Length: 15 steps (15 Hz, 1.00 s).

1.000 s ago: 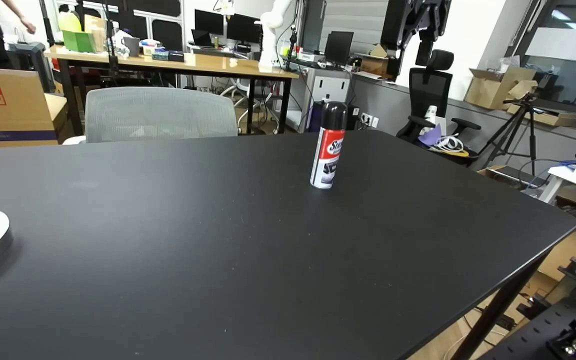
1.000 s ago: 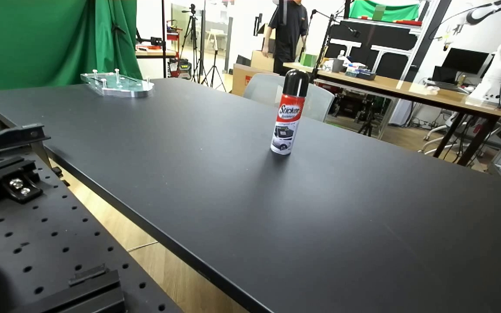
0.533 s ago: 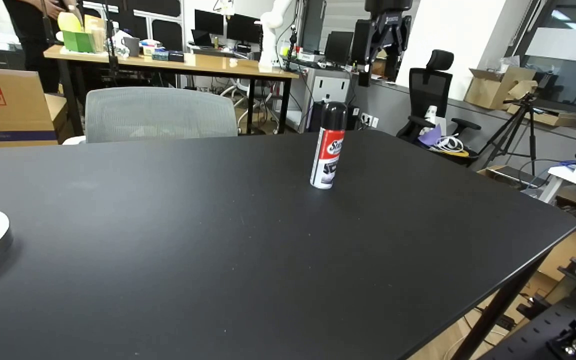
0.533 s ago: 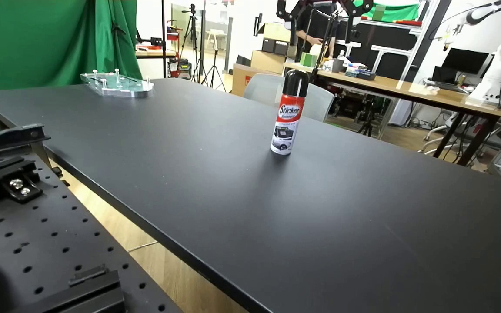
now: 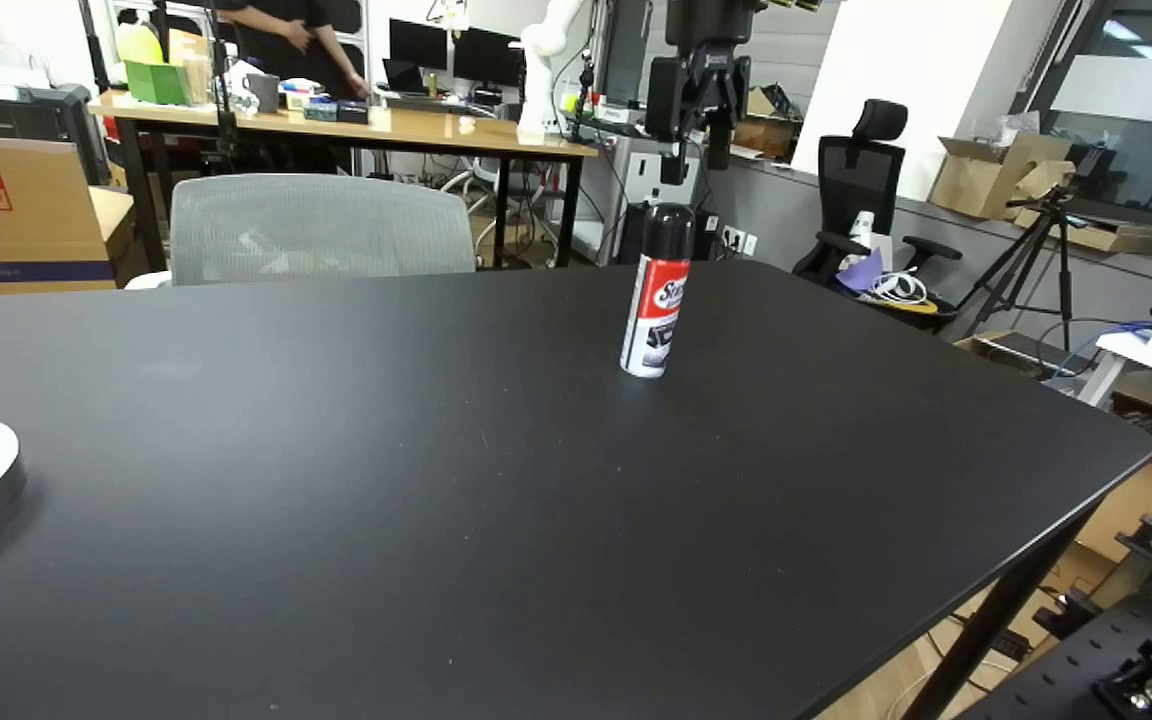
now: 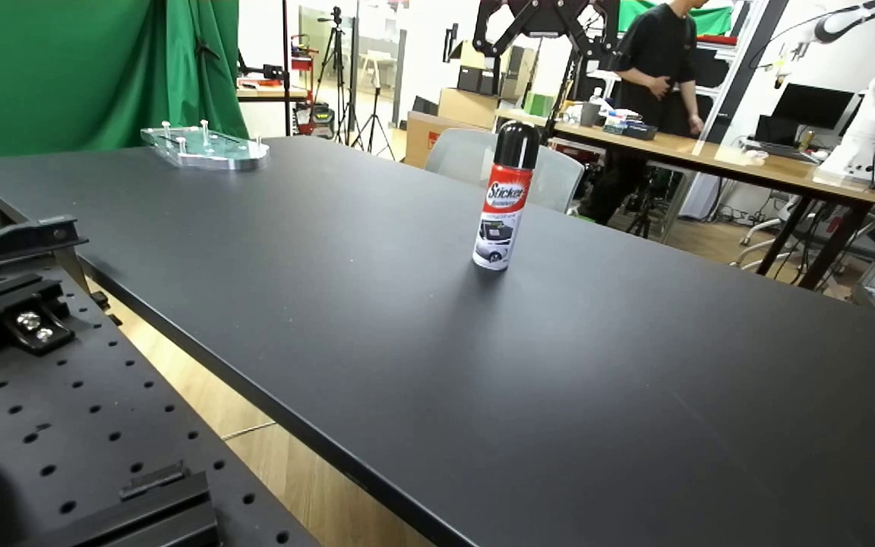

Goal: Remove the black lid from the spray can

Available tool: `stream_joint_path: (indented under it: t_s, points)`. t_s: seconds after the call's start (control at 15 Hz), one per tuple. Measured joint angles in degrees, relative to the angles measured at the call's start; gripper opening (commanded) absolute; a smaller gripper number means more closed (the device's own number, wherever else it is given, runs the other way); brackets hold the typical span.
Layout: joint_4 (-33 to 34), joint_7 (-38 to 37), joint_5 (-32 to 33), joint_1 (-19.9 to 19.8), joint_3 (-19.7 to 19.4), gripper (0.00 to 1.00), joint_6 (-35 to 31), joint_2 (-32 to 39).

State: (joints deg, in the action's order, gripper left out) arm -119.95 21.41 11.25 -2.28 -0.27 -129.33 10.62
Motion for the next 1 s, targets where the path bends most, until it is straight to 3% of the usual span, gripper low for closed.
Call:
stream_joint_path:
  t_s: [0.53, 0.6, 0.67, 1.0]
  points:
    - [3.92, 0.25, 0.00, 0.14, 0.80, 1.00, 2.54, 5.13]
    - [4.44, 0.33, 0.00, 0.15, 0.89, 0.75, 2.92, 5.72]
    - [4.92, 0.44, 0.00, 0.15, 1.02, 0.75, 3.23, 6.25]
    - [6.45, 1.06, -0.07, 0.16, 1.65, 0.38, 4.56, 7.63]
